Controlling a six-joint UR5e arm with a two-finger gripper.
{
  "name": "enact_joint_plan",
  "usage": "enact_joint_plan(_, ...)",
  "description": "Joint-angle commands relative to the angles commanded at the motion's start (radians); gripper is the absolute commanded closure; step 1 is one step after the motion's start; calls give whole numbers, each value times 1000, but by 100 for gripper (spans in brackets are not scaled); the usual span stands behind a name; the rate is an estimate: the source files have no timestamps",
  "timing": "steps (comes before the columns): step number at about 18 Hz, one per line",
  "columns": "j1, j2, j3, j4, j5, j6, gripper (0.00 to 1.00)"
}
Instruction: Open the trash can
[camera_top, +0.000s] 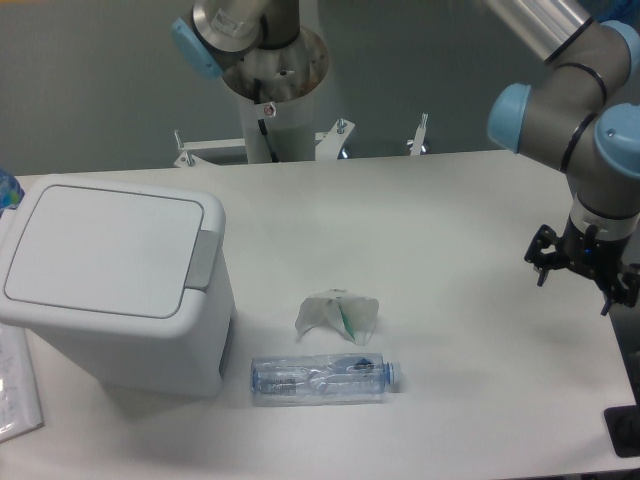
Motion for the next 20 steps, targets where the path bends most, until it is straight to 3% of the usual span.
enact_joint_plan(11, 0, 21, -24, -3, -81, -21, 0)
enact_joint_plan(17, -17, 67, -69, -3, -291, -338, 0)
enact_joint_plan(20, -58, 104, -90, -3, -336, -478, 0)
